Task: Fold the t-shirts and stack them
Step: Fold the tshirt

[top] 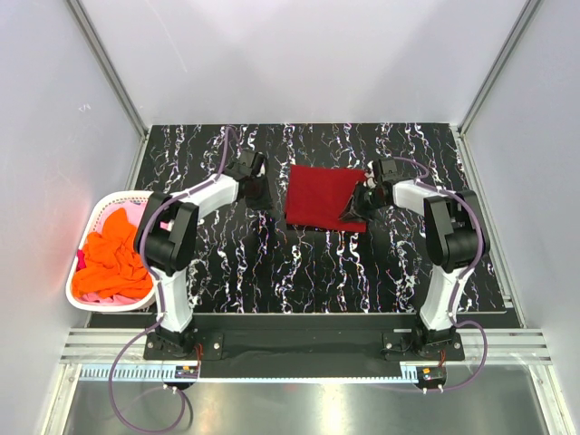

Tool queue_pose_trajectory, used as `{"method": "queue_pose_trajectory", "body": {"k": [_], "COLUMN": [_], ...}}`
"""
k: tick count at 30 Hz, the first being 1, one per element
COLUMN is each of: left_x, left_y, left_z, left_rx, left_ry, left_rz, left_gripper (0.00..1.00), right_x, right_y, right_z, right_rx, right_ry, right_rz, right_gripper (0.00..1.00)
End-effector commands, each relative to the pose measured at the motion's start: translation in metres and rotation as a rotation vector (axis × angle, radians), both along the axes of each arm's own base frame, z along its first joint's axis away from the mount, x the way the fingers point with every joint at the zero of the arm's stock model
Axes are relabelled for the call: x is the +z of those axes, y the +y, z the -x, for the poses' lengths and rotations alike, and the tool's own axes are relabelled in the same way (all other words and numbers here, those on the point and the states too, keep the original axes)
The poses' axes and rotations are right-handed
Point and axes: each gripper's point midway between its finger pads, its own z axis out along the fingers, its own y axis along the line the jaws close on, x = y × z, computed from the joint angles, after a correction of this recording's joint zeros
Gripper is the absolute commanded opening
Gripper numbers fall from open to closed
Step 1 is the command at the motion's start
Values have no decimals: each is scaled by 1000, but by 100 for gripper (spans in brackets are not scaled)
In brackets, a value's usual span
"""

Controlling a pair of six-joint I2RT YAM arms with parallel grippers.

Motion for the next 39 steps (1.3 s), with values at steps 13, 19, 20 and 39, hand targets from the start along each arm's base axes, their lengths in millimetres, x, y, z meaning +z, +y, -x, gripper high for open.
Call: {"method": "queue_pose_trajectory", "body": {"k": [13,19,20,39], "left_x": [80,42,36,19], "left_y": [-97,-103,-101,-79], "left_z": [22,20,21,29], "left_rx": [-327,-328,-323,-252], "left_ry": [-109,-51,-39,-17], "left_rz": [423,383,375,271], "left_gripper": [24,23,23,18], "right_x": [30,44,43,39], "right_y": [-59,-53,-55,-76], "right_z": [-3,-7,-6,-13], "right_rx": [-121,-118,-125,-167], "right_ry": [-48,-59,-58,-57], "right_rz": [189,152,162,292], "right_gripper": [30,31,31,32]}}
